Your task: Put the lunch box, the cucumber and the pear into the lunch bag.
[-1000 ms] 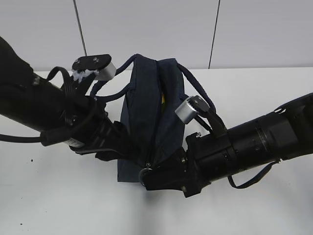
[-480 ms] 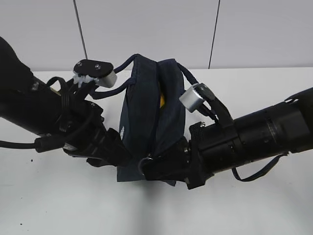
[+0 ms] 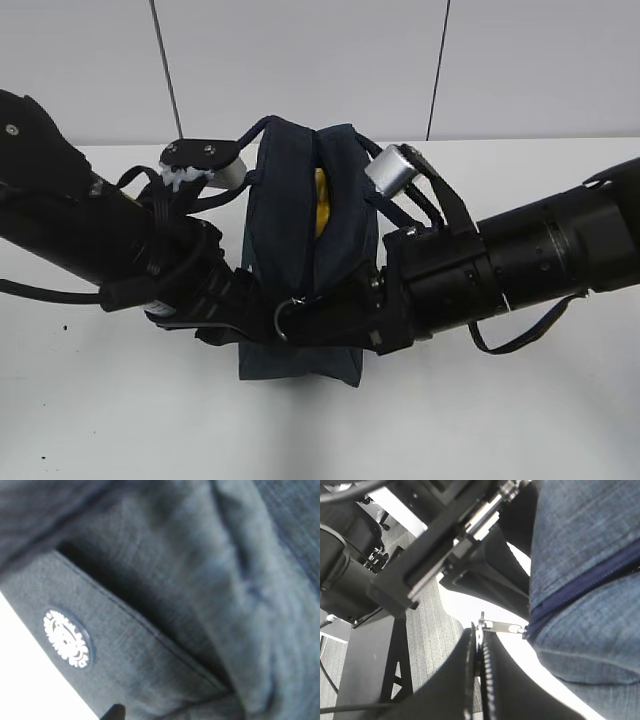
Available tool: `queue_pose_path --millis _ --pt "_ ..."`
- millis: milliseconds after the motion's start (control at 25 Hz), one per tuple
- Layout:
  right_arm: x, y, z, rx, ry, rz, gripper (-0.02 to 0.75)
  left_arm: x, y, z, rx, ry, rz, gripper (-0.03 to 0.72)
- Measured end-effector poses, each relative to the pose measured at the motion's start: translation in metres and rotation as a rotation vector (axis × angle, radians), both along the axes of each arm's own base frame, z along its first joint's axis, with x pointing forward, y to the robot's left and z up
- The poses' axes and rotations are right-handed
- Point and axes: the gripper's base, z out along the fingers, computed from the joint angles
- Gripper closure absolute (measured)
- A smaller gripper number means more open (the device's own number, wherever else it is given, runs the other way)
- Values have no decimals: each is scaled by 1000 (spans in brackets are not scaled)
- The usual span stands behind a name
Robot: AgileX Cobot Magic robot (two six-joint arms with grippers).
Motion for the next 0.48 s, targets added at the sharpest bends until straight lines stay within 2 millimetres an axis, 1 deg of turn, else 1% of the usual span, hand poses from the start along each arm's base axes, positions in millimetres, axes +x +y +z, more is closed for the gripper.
queue_pose_path --millis 240,320,440,480 --pt "7 3 10 18 10 -11 732 2 0 1 -5 -14 13 358" --pt "9 3 13 24 14 -19 732 2 0 1 -6 -18 15 372" --pt "16 1 18 35 35 -48 732 2 0 1 -6 -15 14 452" --pt "18 -2 20 39 42 -62 732 2 0 1 -6 -14 13 491"
